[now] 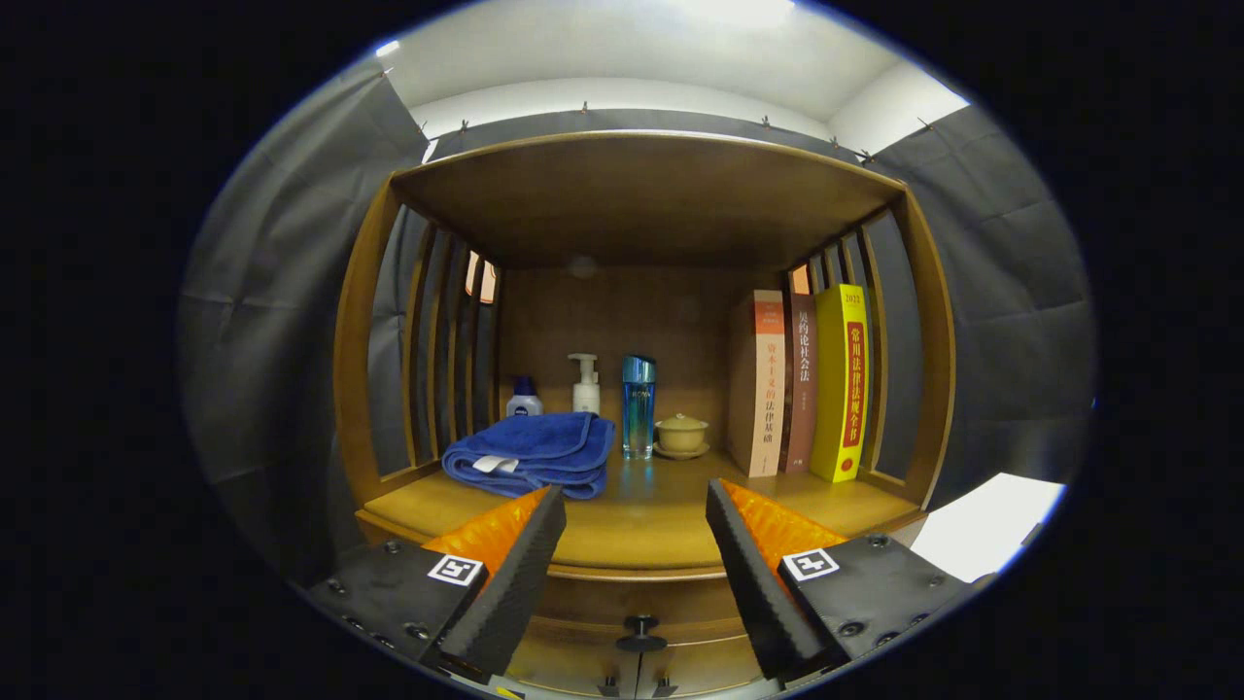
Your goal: Pull open the drawer, take out the items inside it, and place them on the countertop above the cabinet.
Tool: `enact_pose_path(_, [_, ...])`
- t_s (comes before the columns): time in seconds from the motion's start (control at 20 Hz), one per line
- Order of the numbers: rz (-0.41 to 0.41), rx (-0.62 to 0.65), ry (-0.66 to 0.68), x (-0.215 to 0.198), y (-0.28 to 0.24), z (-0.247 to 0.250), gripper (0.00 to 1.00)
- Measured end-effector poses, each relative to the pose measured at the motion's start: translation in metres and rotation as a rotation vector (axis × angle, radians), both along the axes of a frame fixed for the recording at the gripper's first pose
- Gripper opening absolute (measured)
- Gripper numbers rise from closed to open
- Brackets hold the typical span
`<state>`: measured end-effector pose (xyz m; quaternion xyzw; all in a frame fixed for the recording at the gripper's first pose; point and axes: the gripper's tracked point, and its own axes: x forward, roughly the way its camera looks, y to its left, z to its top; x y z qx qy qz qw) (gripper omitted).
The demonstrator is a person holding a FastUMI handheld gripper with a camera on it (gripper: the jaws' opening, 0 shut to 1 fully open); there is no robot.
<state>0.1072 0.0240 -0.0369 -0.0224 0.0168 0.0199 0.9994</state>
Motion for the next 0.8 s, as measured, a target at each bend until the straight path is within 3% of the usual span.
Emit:
enact_pose_path(0.35, [-0.009, 0.084, 0.06, -0.035, -0.004, -0.075, 0.96])
enact_pose_path(0.8, [-0.026, 0.065, 0.164, -0.027, -0.013, -0.155, 0.96])
